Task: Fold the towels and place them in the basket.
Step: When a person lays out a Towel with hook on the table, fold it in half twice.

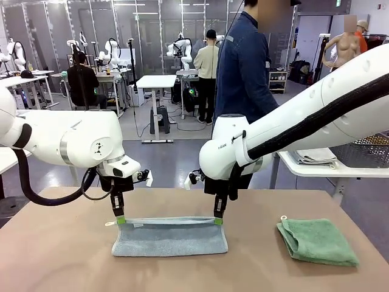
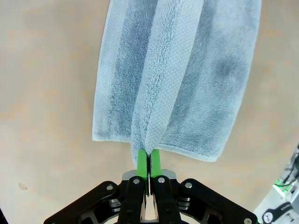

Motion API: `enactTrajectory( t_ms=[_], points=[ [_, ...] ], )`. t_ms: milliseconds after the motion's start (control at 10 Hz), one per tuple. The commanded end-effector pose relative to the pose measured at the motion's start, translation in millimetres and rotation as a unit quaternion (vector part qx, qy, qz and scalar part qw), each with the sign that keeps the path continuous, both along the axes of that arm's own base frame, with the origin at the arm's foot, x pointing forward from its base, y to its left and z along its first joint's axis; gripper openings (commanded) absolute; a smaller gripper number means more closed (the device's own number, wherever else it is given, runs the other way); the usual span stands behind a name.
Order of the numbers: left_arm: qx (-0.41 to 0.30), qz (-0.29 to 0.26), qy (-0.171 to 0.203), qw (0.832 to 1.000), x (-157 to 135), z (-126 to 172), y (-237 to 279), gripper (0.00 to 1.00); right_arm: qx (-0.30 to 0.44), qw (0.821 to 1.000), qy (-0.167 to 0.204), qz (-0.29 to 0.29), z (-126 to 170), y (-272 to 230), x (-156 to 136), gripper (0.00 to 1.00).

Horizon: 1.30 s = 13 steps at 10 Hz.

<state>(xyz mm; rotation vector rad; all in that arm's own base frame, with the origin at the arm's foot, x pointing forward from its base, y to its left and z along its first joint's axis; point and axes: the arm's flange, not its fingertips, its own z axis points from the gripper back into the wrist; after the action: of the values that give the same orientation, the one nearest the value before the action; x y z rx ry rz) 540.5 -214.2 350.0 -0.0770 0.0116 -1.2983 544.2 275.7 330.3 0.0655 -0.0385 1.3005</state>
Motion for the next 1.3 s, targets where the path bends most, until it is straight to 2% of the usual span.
enactTrajectory(
  t_ms=[0,100,200,300,400,500,600,800,900,1000,1100,1200],
  points=[
    [-0.005,0.0,-0.028,1.0,-4.4,3.5,2.0,0.21,-0.001,0.999,-0.03,-0.021,0.5,-1.8,-3.2,0.33],
    [-0.012,0.006,-0.037,0.999,-3.6,7.0,0.7,0.29,0.0,0.999,-0.041,-0.027,2.1,-0.9,-3.6,0.48],
    [-0.02,0.018,-0.046,0.999,-2.3,9.7,0.9,0.52,0.002,0.998,-0.057,-0.041,3.6,-1.4,-3.0,0.43],
    [-0.025,0.024,-0.051,0.998,-1.9,11.6,0.8,0.59,0.008,0.994,-0.084,-0.064,6.8,-2.6,-2.1,0.81],
    [-0.022,0.028,-0.053,0.998,-2.3,12.3,2.3,0.81,0.011,0.992,-0.1,-0.079,9.8,-2.5,-1.5,0.76],
    [-0.022,0.034,-0.056,0.998,-3.7,14.0,6.3,0.88,0.009,0.99,-0.11,-0.092,11.4,-4.5,-1.7,1.0],
    [-0.026,0.023,-0.052,0.998,-9.3,19.7,8.1,1.0,0.01,0.99,-0.104,-0.094,13.3,-7.7,-4.5,1.0],
    [-0.052,0.033,-0.033,0.998,-28.7,37.7,12.6,1.0,0.027,0.987,-0.094,-0.127,26.1,-15.5,-21.7,0.97],
    [-0.073,0.044,-0.018,0.996,-45.6,51.0,14.0,0.96,0.049,0.981,-0.075,-0.175,37.4,-16.5,-36.6,1.0],
    [-0.088,0.062,-0.006,0.994,-61.2,64.6,17.0,1.0,0.052,0.972,-0.072,-0.22,48.3,-17.8,-48.2,1.0],
    [-0.084,0.087,0.001,0.993,-74.0,78.1,19.4,1.0,0.052,0.961,-0.075,-0.262,55.9,-17.6,-55.3,1.0],
    [-0.064,0.081,0.008,0.995,-89.1,89.1,19.9,1.0,0.058,0.957,-0.082,-0.271,60.1,-14.6,-61.3,1.0]
  ],
)
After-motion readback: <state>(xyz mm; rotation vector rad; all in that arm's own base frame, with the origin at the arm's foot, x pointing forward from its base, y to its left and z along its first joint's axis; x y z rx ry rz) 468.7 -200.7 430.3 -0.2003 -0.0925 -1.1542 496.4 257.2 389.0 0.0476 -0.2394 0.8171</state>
